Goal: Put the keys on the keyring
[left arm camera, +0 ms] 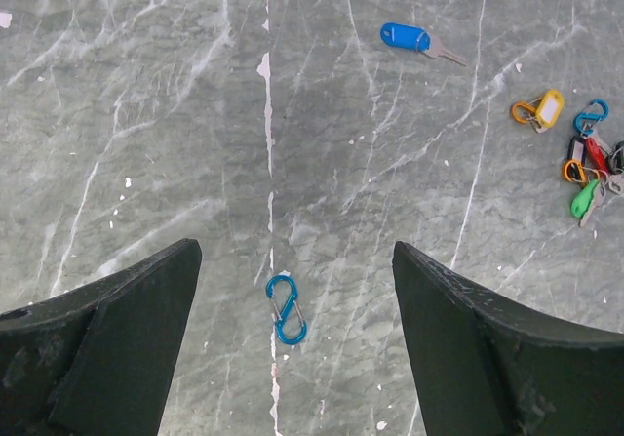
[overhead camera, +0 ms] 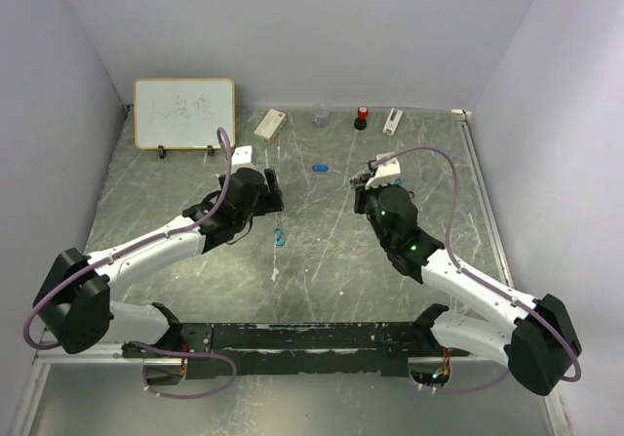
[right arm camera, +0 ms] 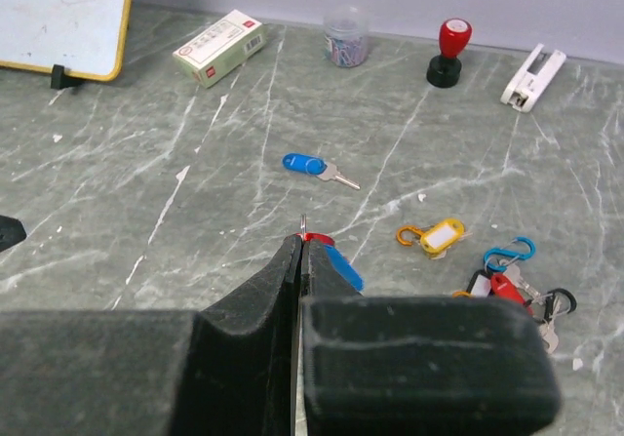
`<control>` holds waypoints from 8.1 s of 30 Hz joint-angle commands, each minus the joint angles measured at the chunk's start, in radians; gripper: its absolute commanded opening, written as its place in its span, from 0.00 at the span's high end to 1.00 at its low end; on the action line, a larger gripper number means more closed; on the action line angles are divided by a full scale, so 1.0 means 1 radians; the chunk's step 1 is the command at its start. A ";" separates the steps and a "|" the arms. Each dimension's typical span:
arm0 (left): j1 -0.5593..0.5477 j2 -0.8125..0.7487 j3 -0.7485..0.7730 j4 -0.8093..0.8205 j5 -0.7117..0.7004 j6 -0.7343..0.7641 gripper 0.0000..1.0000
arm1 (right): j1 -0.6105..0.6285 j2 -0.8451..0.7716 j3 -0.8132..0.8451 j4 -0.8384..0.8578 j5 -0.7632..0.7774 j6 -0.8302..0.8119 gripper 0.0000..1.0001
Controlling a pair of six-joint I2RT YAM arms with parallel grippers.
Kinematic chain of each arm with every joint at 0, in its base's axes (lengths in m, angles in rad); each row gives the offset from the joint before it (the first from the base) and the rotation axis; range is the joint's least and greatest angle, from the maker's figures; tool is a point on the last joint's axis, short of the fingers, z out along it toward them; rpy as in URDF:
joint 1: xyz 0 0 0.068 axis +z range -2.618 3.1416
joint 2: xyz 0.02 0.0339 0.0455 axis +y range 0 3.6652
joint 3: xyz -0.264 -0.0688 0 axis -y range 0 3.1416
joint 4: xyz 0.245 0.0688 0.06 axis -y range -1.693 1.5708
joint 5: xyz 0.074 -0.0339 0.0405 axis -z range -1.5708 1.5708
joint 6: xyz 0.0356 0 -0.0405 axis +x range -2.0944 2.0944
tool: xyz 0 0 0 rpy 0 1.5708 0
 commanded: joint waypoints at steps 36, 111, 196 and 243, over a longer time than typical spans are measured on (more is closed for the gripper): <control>0.024 0.083 -0.006 0.057 0.051 0.002 0.10 | -0.333 0.446 0.113 0.106 -0.432 0.148 1.00; 0.077 0.087 -0.043 0.094 0.110 0.012 0.10 | -0.379 1.089 0.697 -0.085 -0.684 -0.019 0.44; 0.101 0.072 -0.066 0.114 0.140 0.002 0.10 | -0.171 1.093 0.633 -0.458 -0.069 0.323 0.98; 0.101 0.086 -0.067 0.123 0.167 -0.005 0.11 | -0.162 0.801 0.463 -0.317 -0.085 0.050 0.62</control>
